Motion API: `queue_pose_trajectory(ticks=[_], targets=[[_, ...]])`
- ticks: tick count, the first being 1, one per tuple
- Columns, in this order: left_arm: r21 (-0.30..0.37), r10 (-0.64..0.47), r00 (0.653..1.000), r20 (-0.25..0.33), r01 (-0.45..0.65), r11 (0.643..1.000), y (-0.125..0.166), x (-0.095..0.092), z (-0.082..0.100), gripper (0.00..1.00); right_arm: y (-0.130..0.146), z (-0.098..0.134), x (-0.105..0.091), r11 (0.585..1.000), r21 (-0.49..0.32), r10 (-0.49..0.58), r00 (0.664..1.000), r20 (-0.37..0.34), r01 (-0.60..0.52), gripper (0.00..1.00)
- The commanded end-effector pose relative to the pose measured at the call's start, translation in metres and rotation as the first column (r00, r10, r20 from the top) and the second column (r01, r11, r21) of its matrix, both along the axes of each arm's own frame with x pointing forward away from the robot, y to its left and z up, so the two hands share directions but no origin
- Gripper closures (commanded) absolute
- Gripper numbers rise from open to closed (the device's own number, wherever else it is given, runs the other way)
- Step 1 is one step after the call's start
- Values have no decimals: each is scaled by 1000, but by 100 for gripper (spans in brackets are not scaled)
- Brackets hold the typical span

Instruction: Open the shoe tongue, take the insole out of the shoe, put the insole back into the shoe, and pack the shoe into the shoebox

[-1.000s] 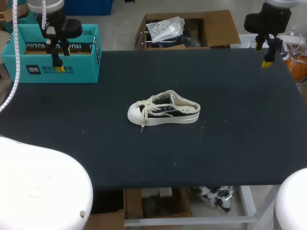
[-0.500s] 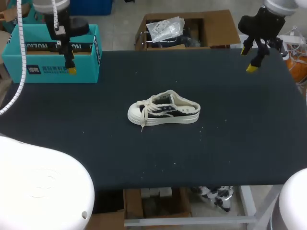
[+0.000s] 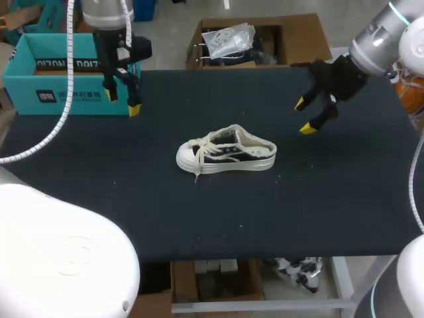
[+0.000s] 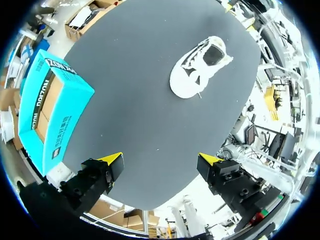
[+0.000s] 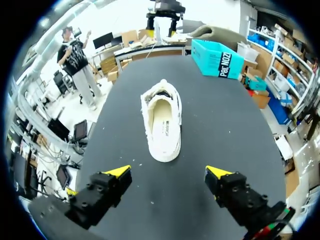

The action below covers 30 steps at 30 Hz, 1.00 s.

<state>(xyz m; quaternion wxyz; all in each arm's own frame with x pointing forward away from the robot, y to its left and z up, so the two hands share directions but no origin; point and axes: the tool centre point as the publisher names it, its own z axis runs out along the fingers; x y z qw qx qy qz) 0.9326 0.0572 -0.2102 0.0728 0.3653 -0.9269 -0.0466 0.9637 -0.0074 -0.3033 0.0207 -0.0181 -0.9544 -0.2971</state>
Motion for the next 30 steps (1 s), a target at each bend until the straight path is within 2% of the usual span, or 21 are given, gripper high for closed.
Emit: queue_pose_trajectory(ticks=[1, 12, 13, 14, 15, 17, 18, 19, 21, 22, 23, 24, 26, 28, 29, 30], targets=[[121, 57, 998, -23, -54, 991, -10, 1, -1, 0, 5, -19, -3, 999, 48, -19, 999, 28, 17, 0], [121, 57, 998, -23, -54, 991, -10, 1, -1, 0, 5, -19, -3, 999, 48, -19, 999, 28, 17, 0], [113, 101, 995, -8, -100, 989, -18, -1, 3, 0, 5, -19, -3, 999, 48, -19, 999, 28, 17, 0], [116, 138, 990, -23, -135, 984, -28, -3, 5, 0, 5, -19, -3, 999, 48, -19, 999, 28, 17, 0], [137, 237, 971, -10, -234, 963, -37, -5, 4, 0, 7, -22, -1, 999, 44, -15, 999, 28, 13, 0], [147, 334, 942, -12, -329, 933, -54, -11, 1, 0, 13, -31, 0, 997, 76, -8, 1000, 26, 6, 0], [148, 412, 911, -27, -404, 903, -61, -12, 0, 0, 18, -36, -1, 997, 72, -6, 1000, 24, 4, 0], [156, 448, 894, 6, -443, 883, -70, -16, -2, 0, 20, -41, 0, 996, 89, -7, 1000, 24, 4, 0], [144, 517, 856, -14, -510, 848, -82, -21, -5, 0, 23, -51, 0, 993, 114, -1, 1000, 31, -2, 0], [152, 566, 825, 18, -561, 814, -89, -24, -7, 0, 25, -55, 0, 991, 136, -2, 999, 38, -3, 0], [142, 592, 806, -6, -585, 798, -93, -25, -8, 0, 27, -60, -1, 989, 150, 6, 999, 44, -12, 0], [138, 593, 805, -14, -586, 799, -97, -27, -9, 0, 29, -64, 0, 989, 147, -2, 999, 41, -4, 0], [142, 665, 747, 15, -660, 738, -107, -29, -12, 0, 34, -71, -1, 983, 184, -5, 999, 52, -5, 0], [148, 656, 755, -13, -647, 748, -114, -30, -15, 0, 39, -77, -1, 981, 194, -1, 999, 54, -9, 0], [151, 690, 724, 3, -682, 716, -117, -30, -17, 0, 41, -80, -2, 980, 201, -1, 998, 55, -10, 0], [148, 688, 725, -10, -680, 719, -119, -30, -19, 0, 44, -82, -3, 978, 207, 0, 998, 56, -12, 0]])
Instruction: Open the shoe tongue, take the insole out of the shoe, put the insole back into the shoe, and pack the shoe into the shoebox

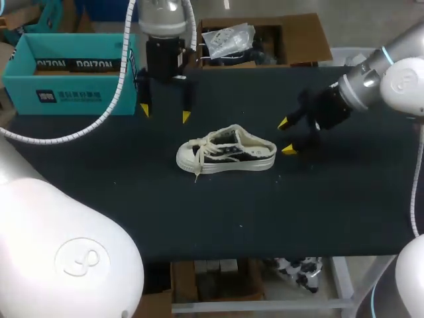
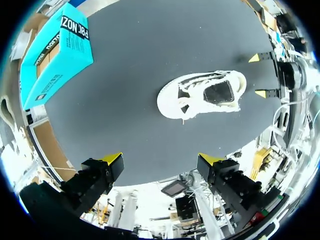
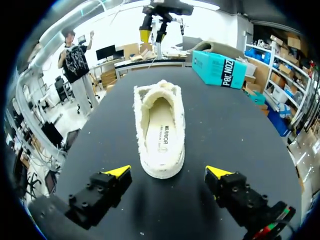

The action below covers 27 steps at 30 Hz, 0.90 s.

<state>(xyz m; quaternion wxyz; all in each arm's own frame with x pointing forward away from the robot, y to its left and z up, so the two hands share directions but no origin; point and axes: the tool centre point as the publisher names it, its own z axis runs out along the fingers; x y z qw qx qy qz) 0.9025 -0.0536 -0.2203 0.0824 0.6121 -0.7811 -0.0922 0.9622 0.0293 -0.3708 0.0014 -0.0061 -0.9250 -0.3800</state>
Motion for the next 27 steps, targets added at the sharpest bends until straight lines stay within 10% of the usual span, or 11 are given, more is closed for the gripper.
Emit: queue_pose_trajectory(ticks=[1, 27], targets=[[0, 181, 983, -25, -181, 984, -11, 0, -9, 0, 9, -17, -2, 999, 42, -1, 1000, 11, 0, 0], [17, 312, 950, 19, -312, 950, -64, 4, -34, 0, 65, -61, -13, 981, 192, 8, 1000, -5, -7, 0]])
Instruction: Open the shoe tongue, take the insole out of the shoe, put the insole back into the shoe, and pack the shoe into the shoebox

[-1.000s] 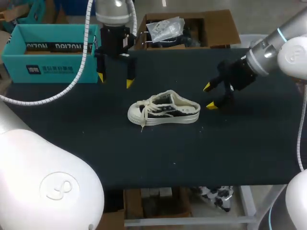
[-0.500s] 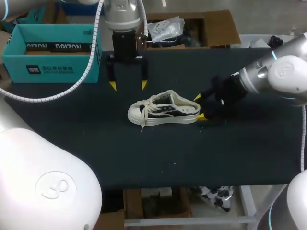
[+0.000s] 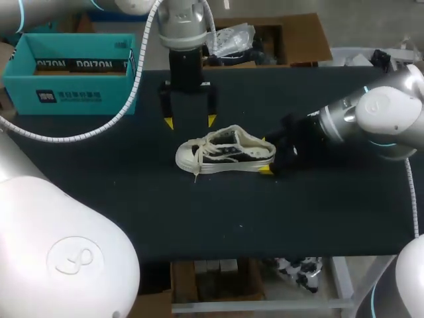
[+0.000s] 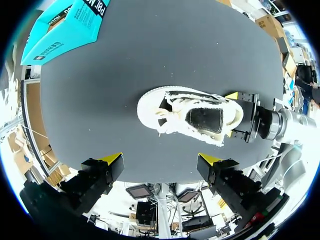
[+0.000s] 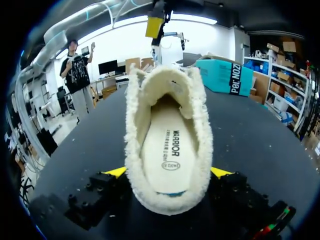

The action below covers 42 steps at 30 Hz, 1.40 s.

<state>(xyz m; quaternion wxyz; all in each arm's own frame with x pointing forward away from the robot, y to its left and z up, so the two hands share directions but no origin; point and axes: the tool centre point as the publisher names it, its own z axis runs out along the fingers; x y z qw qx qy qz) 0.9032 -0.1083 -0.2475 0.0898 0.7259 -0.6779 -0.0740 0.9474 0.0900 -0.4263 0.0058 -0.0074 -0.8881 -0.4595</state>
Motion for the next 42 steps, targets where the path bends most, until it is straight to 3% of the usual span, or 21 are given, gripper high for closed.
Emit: queue_pose_trajectory(ticks=[1, 7, 8, 9, 19, 25, 26, 32, 35, 38, 42], targets=[[20, 8, 1000, 1, -8, 1000, -11, 3, -8, 0, 6, -5, 1, 1000, 22, 7, 1000, 4, -7, 0], [29, 12, 1000, -7, -12, 1000, -22, 9, -20, 0, 11, -4, 0, 999, 38, 4, 1000, 9, -4, 0], [29, 12, 1000, -8, -12, 1000, -24, 10, -21, 0, 12, -4, 0, 999, 38, -7, 1000, 10, 7, 64], [29, 12, 1000, -9, -11, 1000, -27, 11, -23, 0, 13, -5, 0, 999, 38, -7, 1000, 10, 7, 100], [111, -63, 998, 3, 63, 992, -75, 32, -29, 0, 16, -10, 2, 999, 53, -9, 1000, 0, 9, 100], [161, -82, 995, -61, 91, 983, -90, 40, -44, 0, 16, -10, 2, 999, 53, -9, 1000, 0, 9, 100], [171, -81, 994, -74, 93, 981, -92, 41, -47, 4, 16, -10, 2, 999, 53, -9, 1000, 0, 9, 100], [207, -79, 985, -151, 109, 972, -100, 48, -65, 7, 16, -10, 2, 999, 53, -9, 1000, 0, 9, 100], [217, -87, 979, -182, 127, 968, -101, 49, -72, 19, 16, -10, 2, 999, 53, -9, 1000, 0, 9, 100], [224, -98, 974, -204, 144, 964, -99, 45, -74, 44, 16, -10, 2, 999, 53, -9, 1000, 0, 9, 100], [229, -109, 969, -220, 160, 960, -93, 37, -71, 51, 16, -10, 2, 999, 53, -9, 1000, 0, 9, 100]])
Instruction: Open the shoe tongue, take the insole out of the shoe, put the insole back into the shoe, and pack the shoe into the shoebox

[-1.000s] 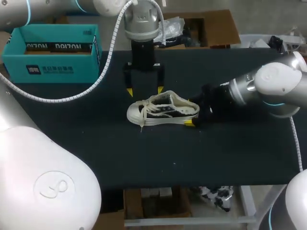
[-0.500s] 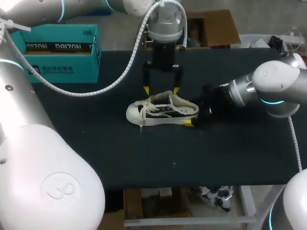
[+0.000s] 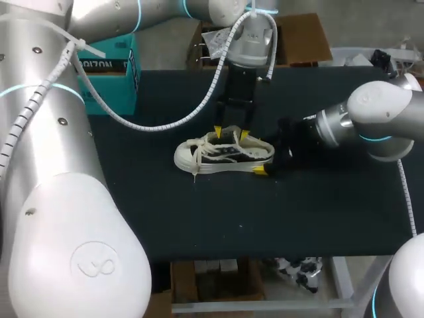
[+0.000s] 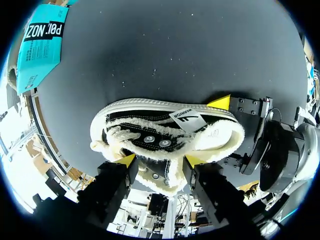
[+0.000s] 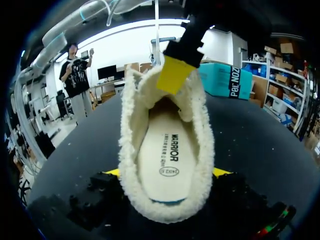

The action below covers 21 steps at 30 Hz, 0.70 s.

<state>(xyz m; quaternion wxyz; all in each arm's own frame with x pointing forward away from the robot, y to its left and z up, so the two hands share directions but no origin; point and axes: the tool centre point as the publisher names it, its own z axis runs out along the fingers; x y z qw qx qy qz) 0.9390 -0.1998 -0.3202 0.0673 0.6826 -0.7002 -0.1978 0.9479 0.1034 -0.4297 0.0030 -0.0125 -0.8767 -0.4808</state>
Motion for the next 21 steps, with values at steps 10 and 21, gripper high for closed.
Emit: queue_pose_trajectory(ticks=[10, 21], targets=[[36, -5, 999, -36, 6, 999, 13, -4, 5, 100, 3, -7, 1, 1000, 5, 3, 1000, 0, -3, 100], [-193, 107, 987, 122, -82, 978, 64, -22, 19, 100, 3, -7, 1, 1000, 5, 3, 1000, 0, -3, 100]])
